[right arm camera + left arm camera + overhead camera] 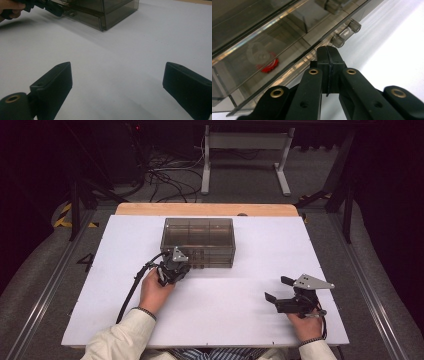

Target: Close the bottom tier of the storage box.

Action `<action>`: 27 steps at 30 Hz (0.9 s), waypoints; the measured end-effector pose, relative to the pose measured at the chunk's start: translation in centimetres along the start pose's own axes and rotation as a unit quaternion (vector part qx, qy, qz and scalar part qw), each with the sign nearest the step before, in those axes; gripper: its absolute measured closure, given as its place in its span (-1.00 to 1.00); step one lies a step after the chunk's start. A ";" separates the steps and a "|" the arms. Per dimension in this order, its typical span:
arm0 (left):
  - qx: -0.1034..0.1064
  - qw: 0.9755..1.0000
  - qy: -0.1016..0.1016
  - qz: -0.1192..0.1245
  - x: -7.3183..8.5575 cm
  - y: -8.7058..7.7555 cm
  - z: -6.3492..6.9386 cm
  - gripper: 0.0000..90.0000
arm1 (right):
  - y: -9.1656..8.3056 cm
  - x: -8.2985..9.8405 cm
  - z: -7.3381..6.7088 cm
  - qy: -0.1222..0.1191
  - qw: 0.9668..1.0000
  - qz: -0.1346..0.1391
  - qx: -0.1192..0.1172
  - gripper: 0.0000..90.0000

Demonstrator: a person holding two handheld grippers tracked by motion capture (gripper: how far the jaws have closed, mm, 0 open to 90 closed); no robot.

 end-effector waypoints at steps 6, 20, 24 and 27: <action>-0.008 1.000 -0.009 0.006 -0.1 0.3 -0.4 1.00 | 0.0 0.0 0.0 0.003 1.000 0.001 0.000 -0.79; -0.012 1.000 -0.007 0.004 0.0 0.5 -0.6 1.00 | 0.0 0.0 0.0 0.001 1.000 0.000 -0.001 -0.79; -0.010 1.000 -0.007 0.006 -0.2 -0.1 -0.5 0.99 | 0.0 0.0 0.0 0.003 1.000 0.001 -0.001 -0.79; -0.006 1.000 -0.005 0.013 -0.3 -0.5 -0.2 0.93 | 0.0 0.0 0.0 0.000 1.000 0.000 -0.001 -0.79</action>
Point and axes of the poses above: each handheld gripper's, and its own axes: y roughly forward along the jaws, x roughly out of its underside, z roughly to its right, the point moved 8 cm from there along y, roughly forward along the jaws, and after that the axes turned 3 degrees about -z, right-handed, at the moved point
